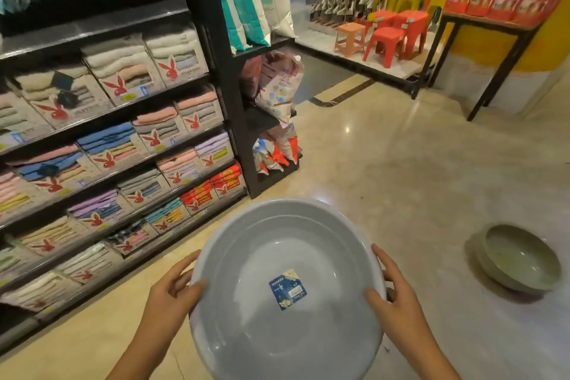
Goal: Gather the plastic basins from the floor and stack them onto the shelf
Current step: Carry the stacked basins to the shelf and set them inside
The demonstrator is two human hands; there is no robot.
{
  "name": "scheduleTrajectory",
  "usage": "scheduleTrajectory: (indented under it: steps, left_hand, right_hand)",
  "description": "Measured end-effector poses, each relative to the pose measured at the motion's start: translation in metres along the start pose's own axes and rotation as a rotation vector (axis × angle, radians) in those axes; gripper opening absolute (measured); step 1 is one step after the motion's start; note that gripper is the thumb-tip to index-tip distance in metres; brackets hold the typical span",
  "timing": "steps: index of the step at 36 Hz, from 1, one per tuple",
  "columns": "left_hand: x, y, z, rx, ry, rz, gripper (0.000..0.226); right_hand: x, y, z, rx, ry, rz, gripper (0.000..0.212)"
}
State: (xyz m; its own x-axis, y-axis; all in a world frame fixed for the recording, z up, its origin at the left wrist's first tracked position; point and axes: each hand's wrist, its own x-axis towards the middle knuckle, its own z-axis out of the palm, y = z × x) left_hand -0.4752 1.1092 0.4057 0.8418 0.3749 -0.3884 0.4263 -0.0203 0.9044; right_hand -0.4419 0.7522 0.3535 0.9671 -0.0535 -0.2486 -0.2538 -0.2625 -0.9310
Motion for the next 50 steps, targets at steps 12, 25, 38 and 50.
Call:
scheduleTrajectory:
  steps: [12,25,38,50]
  left_hand:
    - [0.192,0.015,0.051,0.063,-0.093,-0.026,0.051]
    - [0.463,-0.047,0.124,0.412,-0.338,-0.076,0.053]
    - [0.652,-0.265,0.225,0.644,-0.485,-0.092,0.053]
    - [0.72,-0.417,0.256,0.582,-0.471,-0.184,0.053]
  right_hand:
    - [0.141,-0.004,0.038,-0.027,0.084,0.04,0.07]
    - [0.296,0.126,0.14,-0.121,0.28,0.262,0.067]
    - [0.448,0.365,0.197,-0.138,0.271,0.333,0.066]
    - [0.5,0.505,0.241,-0.179,0.288,0.326,0.066]
